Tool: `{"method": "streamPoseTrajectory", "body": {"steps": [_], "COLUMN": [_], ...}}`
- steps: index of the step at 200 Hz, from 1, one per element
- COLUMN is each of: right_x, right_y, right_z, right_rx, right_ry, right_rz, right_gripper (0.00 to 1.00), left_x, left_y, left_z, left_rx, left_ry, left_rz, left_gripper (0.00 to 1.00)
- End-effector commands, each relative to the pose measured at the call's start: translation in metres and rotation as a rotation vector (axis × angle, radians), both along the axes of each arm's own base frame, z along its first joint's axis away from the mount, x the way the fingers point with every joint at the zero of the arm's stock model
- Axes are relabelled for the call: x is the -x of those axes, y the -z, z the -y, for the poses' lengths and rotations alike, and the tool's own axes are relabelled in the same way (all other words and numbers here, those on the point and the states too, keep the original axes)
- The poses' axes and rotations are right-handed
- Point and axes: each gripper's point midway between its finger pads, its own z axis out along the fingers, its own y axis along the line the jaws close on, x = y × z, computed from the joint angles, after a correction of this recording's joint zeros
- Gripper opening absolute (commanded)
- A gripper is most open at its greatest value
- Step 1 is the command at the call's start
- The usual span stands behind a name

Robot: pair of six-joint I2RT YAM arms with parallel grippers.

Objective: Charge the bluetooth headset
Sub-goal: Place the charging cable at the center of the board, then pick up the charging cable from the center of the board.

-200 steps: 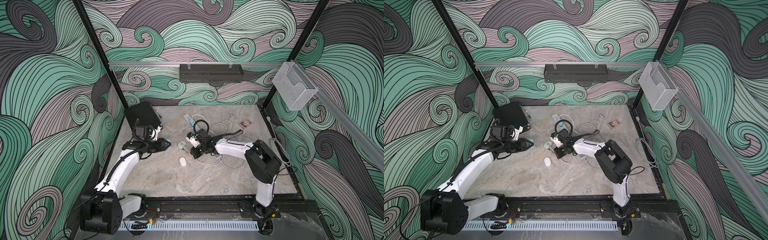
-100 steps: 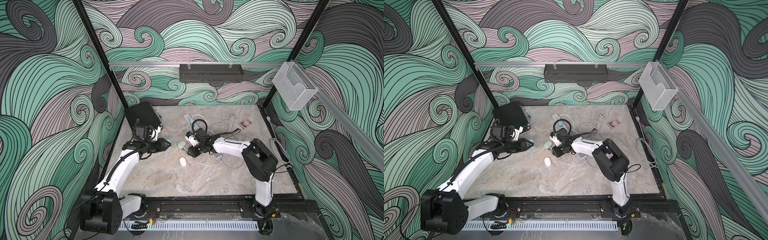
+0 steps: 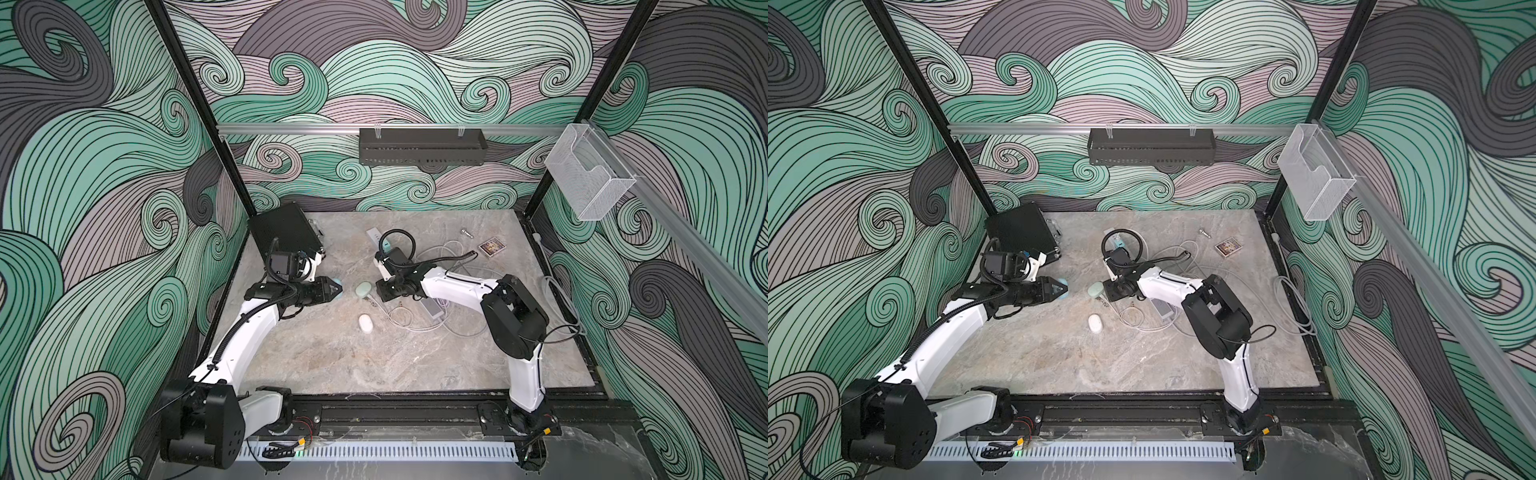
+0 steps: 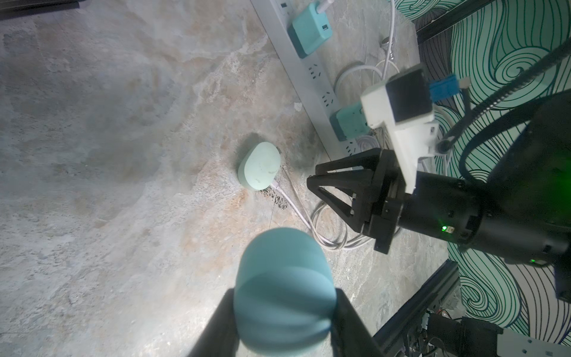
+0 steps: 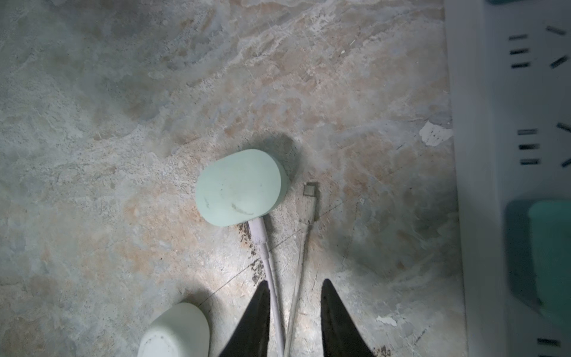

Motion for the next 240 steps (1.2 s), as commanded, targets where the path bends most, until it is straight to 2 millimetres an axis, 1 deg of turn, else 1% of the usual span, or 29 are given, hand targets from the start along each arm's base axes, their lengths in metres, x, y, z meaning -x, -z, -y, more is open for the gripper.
{"method": "streamPoseTrajectory", "body": {"steps": [1,5,8,17,44,125,154,167,178,186,199,215,240], "right_x": [0.002,0.001,0.004,0.004,0.002,-0.002,0.0,0.002,0.002,0.0,-0.001,-0.002,0.006], "right_y": [0.011,0.011,0.015,0.019,0.023,0.042,0.049,0.053,0.05,0.043,0.03,0.009,-0.02], "right_z": [-0.002,-0.003,0.0,0.001,0.001,0.003,0.003,0.004,0.006,0.005,0.004,0.003,0.003], "right_rx": [0.03,0.027,0.046,0.061,0.077,0.202,0.282,0.294,0.288,0.268,0.223,0.153,0.055], "right_ry": [0.026,0.027,0.028,0.034,0.046,0.057,0.038,0.041,0.054,0.058,0.06,0.048,-0.006], "right_rz": [-0.041,-0.039,-0.058,-0.069,-0.072,-0.057,-0.032,-0.04,-0.036,-0.024,-0.008,0.015,0.036], "right_gripper": [0.29,0.28,0.28,0.27,0.23,0.21,0.16,0.12,0.04,0.0,0.0,0.0,0.0], "left_x": [-0.003,-0.003,-0.003,-0.003,-0.003,-0.003,-0.004,-0.004,-0.003,-0.003,-0.002,-0.003,-0.004], "left_y": [-0.005,-0.005,-0.005,-0.004,-0.004,-0.004,-0.004,-0.004,-0.003,-0.002,-0.001,-0.001,-0.002], "left_z": [0.001,0.0,0.001,0.001,0.0,0.0,0.001,0.0,0.0,-0.001,-0.001,-0.002,-0.002], "left_rx": [0.01,0.01,0.01,0.01,0.011,0.011,0.012,0.009,0.007,0.003,-0.002,-0.005,-0.005], "left_ry": [0.012,0.012,0.012,0.013,0.011,0.013,0.013,0.013,0.012,0.011,0.011,0.009,0.01], "left_rz": [0.024,0.023,0.023,0.023,0.02,0.021,0.021,0.02,0.018,0.017,0.014,0.015,0.019], "left_gripper": [0.28,0.28,0.28,0.28,0.28,0.28,0.28,0.28,0.28,0.28,0.28,0.28,0.28]}}
